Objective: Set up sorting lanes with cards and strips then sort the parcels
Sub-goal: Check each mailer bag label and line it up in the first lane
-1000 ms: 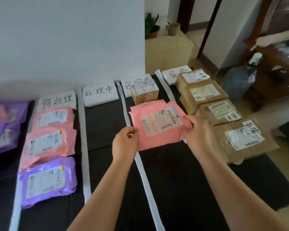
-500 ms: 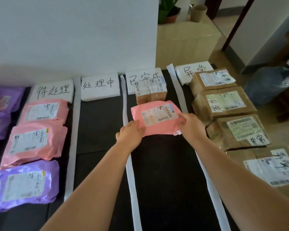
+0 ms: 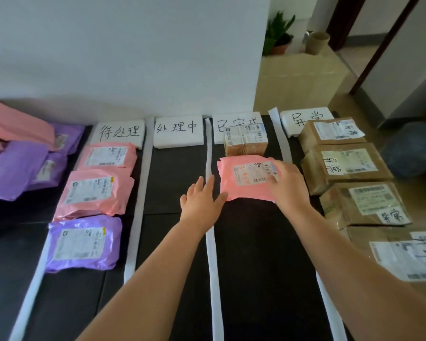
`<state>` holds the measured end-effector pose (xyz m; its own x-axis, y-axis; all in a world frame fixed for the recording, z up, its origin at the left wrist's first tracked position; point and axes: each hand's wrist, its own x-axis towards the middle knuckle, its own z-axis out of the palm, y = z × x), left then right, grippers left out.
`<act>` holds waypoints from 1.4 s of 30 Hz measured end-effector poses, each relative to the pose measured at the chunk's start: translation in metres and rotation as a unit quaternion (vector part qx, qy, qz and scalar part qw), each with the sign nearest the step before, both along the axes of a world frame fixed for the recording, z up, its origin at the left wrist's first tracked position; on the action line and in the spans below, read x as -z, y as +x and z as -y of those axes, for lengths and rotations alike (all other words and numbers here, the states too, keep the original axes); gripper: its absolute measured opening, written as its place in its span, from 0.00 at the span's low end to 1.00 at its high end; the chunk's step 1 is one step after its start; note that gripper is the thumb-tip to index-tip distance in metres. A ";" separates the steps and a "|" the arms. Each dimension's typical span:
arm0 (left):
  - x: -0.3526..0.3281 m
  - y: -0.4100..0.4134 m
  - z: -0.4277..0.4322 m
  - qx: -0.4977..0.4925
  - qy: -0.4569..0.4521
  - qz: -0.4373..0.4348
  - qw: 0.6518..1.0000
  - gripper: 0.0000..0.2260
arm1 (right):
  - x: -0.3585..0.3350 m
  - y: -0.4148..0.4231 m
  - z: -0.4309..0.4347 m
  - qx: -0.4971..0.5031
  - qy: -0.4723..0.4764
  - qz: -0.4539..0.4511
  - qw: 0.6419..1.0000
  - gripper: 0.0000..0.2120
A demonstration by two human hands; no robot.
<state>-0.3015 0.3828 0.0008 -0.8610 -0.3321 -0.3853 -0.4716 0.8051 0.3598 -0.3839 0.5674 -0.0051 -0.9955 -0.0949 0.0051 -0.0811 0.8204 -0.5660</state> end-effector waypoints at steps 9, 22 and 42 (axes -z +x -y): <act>-0.049 0.104 0.061 -0.018 -0.016 -0.078 0.997 0.29 | -0.060 0.095 0.071 -0.059 -0.019 -0.052 0.997 0.19; -0.081 0.376 0.223 -0.135 -0.037 -0.117 0.983 0.25 | -0.100 0.337 0.267 -0.237 -0.037 -0.027 0.970 0.22; -0.075 0.548 0.465 -0.342 -0.047 -0.138 0.929 0.26 | -0.086 0.469 0.560 -0.377 -0.124 0.038 0.917 0.21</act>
